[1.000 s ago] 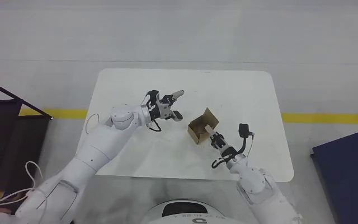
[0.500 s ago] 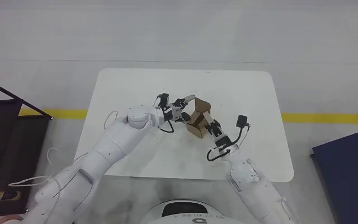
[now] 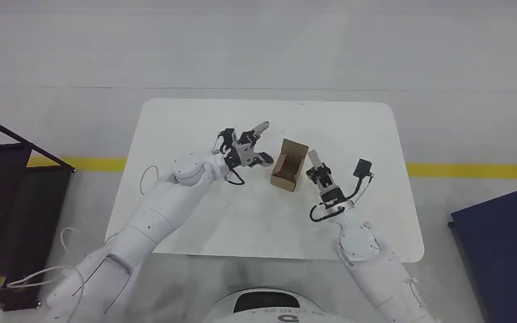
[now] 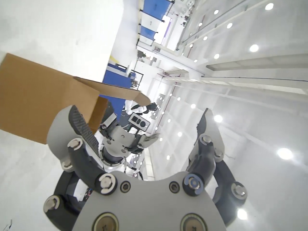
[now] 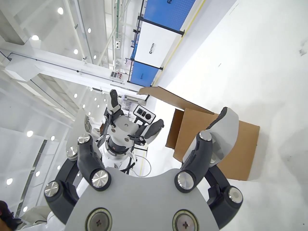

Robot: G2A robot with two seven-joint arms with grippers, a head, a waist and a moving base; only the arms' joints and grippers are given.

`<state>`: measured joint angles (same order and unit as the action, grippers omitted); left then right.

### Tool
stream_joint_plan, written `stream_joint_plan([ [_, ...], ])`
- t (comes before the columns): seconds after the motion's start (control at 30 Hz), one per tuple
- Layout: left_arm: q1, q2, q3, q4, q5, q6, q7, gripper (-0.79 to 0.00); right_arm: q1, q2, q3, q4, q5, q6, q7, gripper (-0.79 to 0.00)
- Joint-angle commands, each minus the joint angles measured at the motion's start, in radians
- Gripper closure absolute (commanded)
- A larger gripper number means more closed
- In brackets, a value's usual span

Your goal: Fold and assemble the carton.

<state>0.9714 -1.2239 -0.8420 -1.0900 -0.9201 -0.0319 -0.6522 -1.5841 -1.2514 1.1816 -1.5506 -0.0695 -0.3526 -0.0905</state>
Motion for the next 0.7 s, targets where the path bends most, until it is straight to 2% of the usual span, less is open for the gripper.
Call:
stream_joint_plan([
  [0.0, 0.031, 0.012, -0.043, -0.030, -0.007, -0.002, 0.009, -0.785, -0.009, 0.005, 0.023, -0.006, -0.017, 0.025, 0.018, -0.785],
  [0.03, 0.048, 0.019, -0.064, -0.047, -0.005, 0.002, 0.013, -0.785, -0.010, 0.007, 0.031, -0.003, -0.022, 0.043, 0.044, -0.785],
  [0.13, 0.100, 0.041, -0.119, -0.096, 0.031, 0.030, 0.022, -0.785, 0.002, 0.013, 0.047, 0.020, -0.039, 0.092, 0.127, -0.514],
  [0.17, 0.119, 0.048, -0.137, -0.112, 0.042, 0.040, 0.026, -0.785, 0.005, 0.013, 0.045, 0.031, -0.041, 0.101, 0.142, -0.369],
  [0.2, 0.138, 0.054, -0.154, -0.128, 0.053, 0.049, 0.030, -0.785, 0.012, 0.013, 0.042, 0.045, -0.053, 0.111, 0.155, -0.345],
  [0.47, 0.289, 0.083, -0.241, -0.253, 0.066, 0.101, 0.057, -0.785, 0.061, 0.003, -0.013, 0.116, -0.130, 0.163, 0.185, -0.385],
  [0.67, 0.343, 0.087, -0.265, -0.302, 0.064, 0.105, 0.074, -0.785, 0.087, -0.002, -0.038, 0.127, -0.187, 0.190, 0.197, -0.360],
])
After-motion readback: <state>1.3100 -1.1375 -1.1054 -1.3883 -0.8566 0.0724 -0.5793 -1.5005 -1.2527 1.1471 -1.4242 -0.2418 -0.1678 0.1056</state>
